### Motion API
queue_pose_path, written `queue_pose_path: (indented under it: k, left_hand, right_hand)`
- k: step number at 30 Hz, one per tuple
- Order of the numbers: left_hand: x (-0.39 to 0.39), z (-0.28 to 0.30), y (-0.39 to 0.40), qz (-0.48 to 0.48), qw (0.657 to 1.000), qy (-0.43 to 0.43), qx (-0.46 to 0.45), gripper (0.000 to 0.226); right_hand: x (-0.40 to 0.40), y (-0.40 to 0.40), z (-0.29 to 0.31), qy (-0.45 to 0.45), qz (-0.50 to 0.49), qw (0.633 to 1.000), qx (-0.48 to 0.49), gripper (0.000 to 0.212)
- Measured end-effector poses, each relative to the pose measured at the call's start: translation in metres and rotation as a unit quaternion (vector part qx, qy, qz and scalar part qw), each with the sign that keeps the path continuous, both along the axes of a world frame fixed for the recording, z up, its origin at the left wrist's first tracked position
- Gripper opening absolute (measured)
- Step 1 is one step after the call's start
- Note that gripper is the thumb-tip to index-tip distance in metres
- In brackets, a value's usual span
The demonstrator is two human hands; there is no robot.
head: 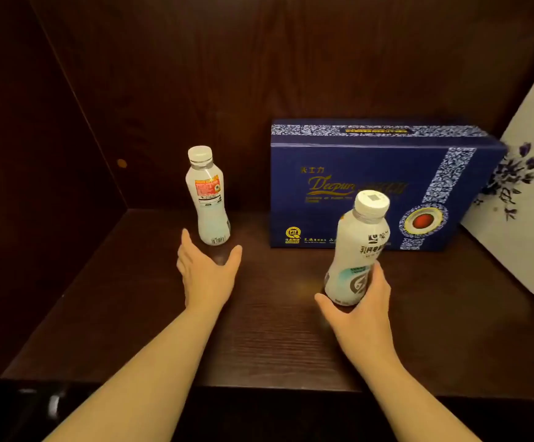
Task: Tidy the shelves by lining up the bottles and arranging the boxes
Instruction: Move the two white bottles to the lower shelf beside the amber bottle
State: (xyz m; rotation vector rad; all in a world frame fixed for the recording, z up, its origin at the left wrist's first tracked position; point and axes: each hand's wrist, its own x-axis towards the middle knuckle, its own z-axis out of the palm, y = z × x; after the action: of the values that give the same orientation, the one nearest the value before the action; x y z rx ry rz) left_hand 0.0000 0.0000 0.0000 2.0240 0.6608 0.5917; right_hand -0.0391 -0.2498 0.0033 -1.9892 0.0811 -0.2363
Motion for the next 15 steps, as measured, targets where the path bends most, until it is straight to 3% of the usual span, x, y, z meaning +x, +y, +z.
queue_pose_path:
  k: [4, 8, 15]
  left_hand:
    - [0.04, 0.0, 0.021, 0.028, 0.999, -0.03, 0.007, 0.117]
    - [0.069, -0.004, 0.034, 0.022, 0.998, -0.05, 0.012, 0.116]
    - [0.089, -0.008, 0.039, -0.001, 0.998, -0.056, 0.001, 0.087]
  right_hand:
    - [0.02, 0.005, -0.007, -0.045, -0.024, 0.999, 0.013, 0.117]
    - [0.028, 0.009, -0.013, -0.064, -0.028, 0.997, 0.037, 0.104]
    - [0.031, 0.009, -0.021, -0.054, -0.045, 0.997, 0.039, 0.083]
